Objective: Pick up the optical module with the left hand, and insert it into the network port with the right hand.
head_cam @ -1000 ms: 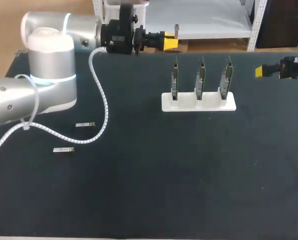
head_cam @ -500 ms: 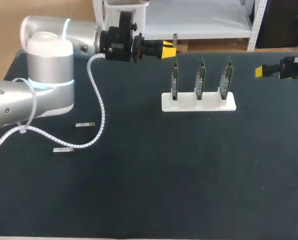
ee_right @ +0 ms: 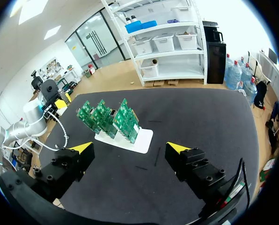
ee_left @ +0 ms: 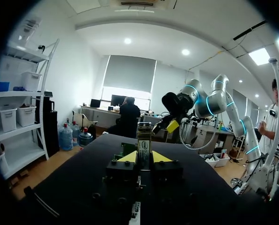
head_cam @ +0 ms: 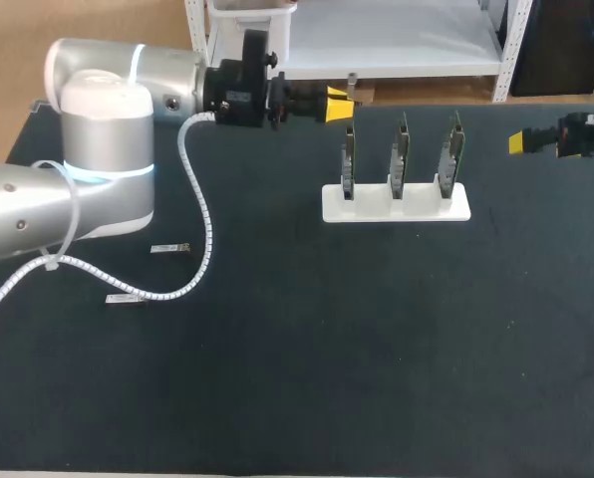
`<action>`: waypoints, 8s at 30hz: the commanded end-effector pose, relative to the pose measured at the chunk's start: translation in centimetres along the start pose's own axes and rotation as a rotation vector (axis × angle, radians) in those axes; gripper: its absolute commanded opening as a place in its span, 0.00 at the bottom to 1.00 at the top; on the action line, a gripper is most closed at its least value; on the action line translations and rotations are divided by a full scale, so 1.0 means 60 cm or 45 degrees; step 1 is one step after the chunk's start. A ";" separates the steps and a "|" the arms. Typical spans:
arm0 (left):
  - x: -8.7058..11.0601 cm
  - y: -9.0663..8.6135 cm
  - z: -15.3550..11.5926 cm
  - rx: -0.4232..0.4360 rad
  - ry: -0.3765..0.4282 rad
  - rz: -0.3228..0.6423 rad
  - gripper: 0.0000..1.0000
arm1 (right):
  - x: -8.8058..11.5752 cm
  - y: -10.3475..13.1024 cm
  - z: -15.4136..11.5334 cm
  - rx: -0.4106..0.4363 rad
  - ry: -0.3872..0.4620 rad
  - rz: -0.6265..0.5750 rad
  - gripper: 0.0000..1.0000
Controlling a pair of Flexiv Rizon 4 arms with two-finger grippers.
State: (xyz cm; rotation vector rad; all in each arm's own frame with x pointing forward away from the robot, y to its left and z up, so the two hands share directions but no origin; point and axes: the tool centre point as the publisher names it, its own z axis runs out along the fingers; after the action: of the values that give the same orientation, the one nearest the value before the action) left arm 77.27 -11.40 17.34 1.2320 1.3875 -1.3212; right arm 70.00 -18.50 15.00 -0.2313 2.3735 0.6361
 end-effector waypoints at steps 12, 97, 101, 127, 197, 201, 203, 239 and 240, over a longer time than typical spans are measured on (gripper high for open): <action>0.014 0.010 0.017 -0.006 0.008 -0.035 0.00 | 0.000 0.000 0.000 0.000 0.000 0.000 1.00; 0.035 0.018 0.012 -0.012 0.044 -0.075 0.00 | -0.175 0.183 0.131 -1.130 0.228 -1.100 1.00; 0.035 0.018 0.012 -0.012 0.044 -0.075 0.00 | -0.174 0.194 0.139 -1.106 0.187 -1.094 1.00; 0.035 0.018 0.012 -0.012 0.044 -0.075 0.00 | -0.157 0.247 0.166 -0.816 0.017 -1.041 1.00; 0.035 0.018 0.012 -0.012 0.044 -0.075 0.00 | -0.140 0.290 0.232 -0.927 0.105 -1.069 0.00; 0.035 0.018 0.012 -0.012 0.044 -0.075 0.00 | -0.140 0.288 0.232 -0.924 0.106 -1.070 0.00; 0.035 0.018 0.012 -0.012 0.044 -0.075 0.00 | -0.140 0.288 0.231 -0.922 0.105 -1.069 0.00; 0.053 0.003 -0.021 -0.053 0.384 0.197 1.00 | -0.142 0.277 0.218 -0.880 0.097 -1.075 0.00; 0.055 0.005 -0.023 -0.057 0.389 0.191 1.00 | -0.142 0.276 0.218 -0.879 0.097 -1.074 0.00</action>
State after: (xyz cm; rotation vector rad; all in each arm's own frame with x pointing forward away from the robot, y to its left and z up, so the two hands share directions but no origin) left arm 76.94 -9.70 14.01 1.5052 1.4687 -1.0369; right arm 78.90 2.47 18.10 -1.4706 1.7658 0.9830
